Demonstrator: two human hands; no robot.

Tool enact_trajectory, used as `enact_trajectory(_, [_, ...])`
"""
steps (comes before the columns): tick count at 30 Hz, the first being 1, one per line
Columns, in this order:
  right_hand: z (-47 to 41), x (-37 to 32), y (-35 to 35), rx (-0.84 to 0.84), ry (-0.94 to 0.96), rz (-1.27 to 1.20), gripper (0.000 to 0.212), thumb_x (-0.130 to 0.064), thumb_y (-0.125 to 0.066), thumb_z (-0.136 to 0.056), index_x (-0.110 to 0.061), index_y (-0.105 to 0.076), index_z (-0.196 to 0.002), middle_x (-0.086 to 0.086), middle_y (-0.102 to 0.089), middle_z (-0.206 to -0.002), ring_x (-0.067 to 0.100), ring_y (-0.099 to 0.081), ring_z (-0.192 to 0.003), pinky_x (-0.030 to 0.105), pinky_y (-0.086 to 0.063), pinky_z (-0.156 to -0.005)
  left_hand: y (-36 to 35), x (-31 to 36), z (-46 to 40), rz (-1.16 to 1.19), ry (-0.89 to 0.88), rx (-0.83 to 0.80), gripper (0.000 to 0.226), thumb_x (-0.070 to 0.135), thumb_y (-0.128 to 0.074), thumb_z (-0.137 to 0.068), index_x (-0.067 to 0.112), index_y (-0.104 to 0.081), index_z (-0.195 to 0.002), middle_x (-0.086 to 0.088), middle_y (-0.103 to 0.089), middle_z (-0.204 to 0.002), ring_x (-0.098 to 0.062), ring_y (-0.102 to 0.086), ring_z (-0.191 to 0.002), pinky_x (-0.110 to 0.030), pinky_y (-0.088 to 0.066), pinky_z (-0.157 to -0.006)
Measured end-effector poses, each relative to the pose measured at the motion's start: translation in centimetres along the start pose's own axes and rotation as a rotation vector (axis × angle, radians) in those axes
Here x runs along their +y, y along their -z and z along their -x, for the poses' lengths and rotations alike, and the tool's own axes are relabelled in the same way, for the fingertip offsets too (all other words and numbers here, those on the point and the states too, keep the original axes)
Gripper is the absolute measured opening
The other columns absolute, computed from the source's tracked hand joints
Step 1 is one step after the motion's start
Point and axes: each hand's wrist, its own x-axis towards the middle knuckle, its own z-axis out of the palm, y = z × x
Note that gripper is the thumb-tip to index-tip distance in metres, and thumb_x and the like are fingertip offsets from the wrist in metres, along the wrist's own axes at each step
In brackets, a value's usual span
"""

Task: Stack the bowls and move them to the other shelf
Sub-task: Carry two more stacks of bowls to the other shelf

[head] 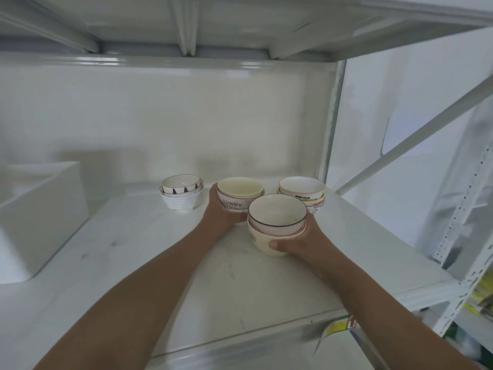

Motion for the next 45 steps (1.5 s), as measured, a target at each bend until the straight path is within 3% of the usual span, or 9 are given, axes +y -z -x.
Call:
enact_trajectory(2, [-0.2, 0.2, -0.1, -0.007, -0.005, -0.028, 0.080, 0.007, -0.085, -0.066, -0.006, -0.057, -0.140, 0.014, -0.068, -0.135, 0.033, -0.062, -0.129, 0.059, -0.046, -0.110, 0.1, 0.2, -0.2, -0.037, 0.002, -0.017, 0.100, 0.030, -0.100, -0.042, 0.019, -0.049, -0.127, -0.001, -0.067, -0.120, -0.013, -0.068, -0.106, -0.039, -0.057, -0.090])
enact_trajectory(5, [-0.4, 0.1, -0.1, -0.022, -0.004, -0.067, 0.080, 0.008, -0.085, -0.066, -0.007, -0.057, -0.140, 0.015, -0.067, -0.135, 0.034, -0.062, -0.129, 0.059, -0.046, -0.110, 0.1, 1.1, 0.3, -0.029, -0.035, -0.050, 0.068, 0.008, -0.094, -0.054, 0.024, -0.062, -0.112, 0.001, -0.073, -0.110, -0.012, -0.070, -0.101, -0.030, -0.057, -0.087])
enact_trajectory(7, [-0.3, 0.1, -0.1, -0.035, 0.006, -0.091, 0.080, 0.009, -0.085, -0.066, -0.006, -0.058, -0.139, 0.016, -0.067, -0.135, 0.035, -0.062, -0.129, 0.058, -0.046, -0.110, 0.1, 1.6, 0.8, -0.009, -0.073, -0.093, 0.063, 0.004, -0.092, -0.058, 0.018, -0.066, -0.113, -0.002, -0.074, -0.109, -0.016, -0.070, -0.102, -0.033, -0.056, -0.088])
enact_trajectory(14, [-0.2, 0.1, -0.4, -0.058, 0.022, -0.140, 0.078, 0.011, -0.083, -0.064, -0.006, -0.060, -0.137, 0.015, -0.069, -0.133, 0.034, -0.064, -0.127, 0.054, -0.049, -0.108, 2.0, 1.6, 2.1, 0.021, -0.042, -0.170, 0.068, 0.001, -0.090, -0.060, 0.010, -0.062, -0.122, -0.013, -0.069, -0.119, -0.031, -0.065, -0.112, -0.056, -0.050, -0.096])
enact_trajectory(19, [0.1, 0.2, -0.2, -0.063, 0.019, -0.167, 0.080, 0.009, -0.084, -0.065, -0.007, -0.058, -0.139, 0.015, -0.068, -0.134, 0.034, -0.062, -0.128, 0.054, -0.049, -0.109, 4.1, 1.8, 3.9, 0.095, 0.002, -0.253, 0.073, -0.006, -0.084, -0.064, 0.009, -0.056, -0.130, -0.018, -0.063, -0.127, -0.035, -0.059, -0.120, -0.061, -0.043, -0.102])
enact_trajectory(31, [0.0, 0.7, -0.1, -0.039, -0.017, -0.168, 0.086, 0.005, -0.088, -0.060, -0.009, -0.057, -0.139, 0.015, -0.069, -0.133, 0.035, -0.063, -0.126, 0.060, -0.047, -0.108, 6.3, 2.5, 7.4, 0.207, 0.030, -0.293, 0.078, -0.015, -0.076, -0.064, 0.016, -0.052, -0.132, -0.012, -0.063, -0.129, -0.029, -0.059, -0.121, -0.040, -0.050, -0.098])
enact_trajectory(39, [0.1, 0.4, -0.1, -0.066, 0.005, -0.152, 0.083, 0.008, -0.085, -0.062, -0.009, -0.057, -0.139, 0.015, -0.069, -0.133, 0.035, -0.063, -0.127, 0.059, -0.047, -0.109, 6.2, 2.6, 7.7, 0.222, 0.054, -0.292, 0.082, -0.014, -0.076, -0.064, 0.017, -0.047, -0.134, -0.010, -0.063, -0.130, -0.026, -0.060, -0.121, -0.037, -0.052, -0.096])
enact_trajectory(45, [0.3, 0.3, 0.2, -0.025, 0.021, -0.128, 0.087, 0.007, -0.087, -0.060, -0.010, -0.056, -0.139, 0.014, -0.069, -0.132, 0.034, -0.064, -0.125, 0.059, -0.049, -0.108, 6.2, 2.3, 7.6, 0.273, 0.088, -0.320, 0.082, -0.017, -0.073, -0.068, 0.012, -0.044, -0.139, -0.016, -0.059, -0.133, -0.033, -0.056, -0.124, -0.047, -0.048, -0.101])
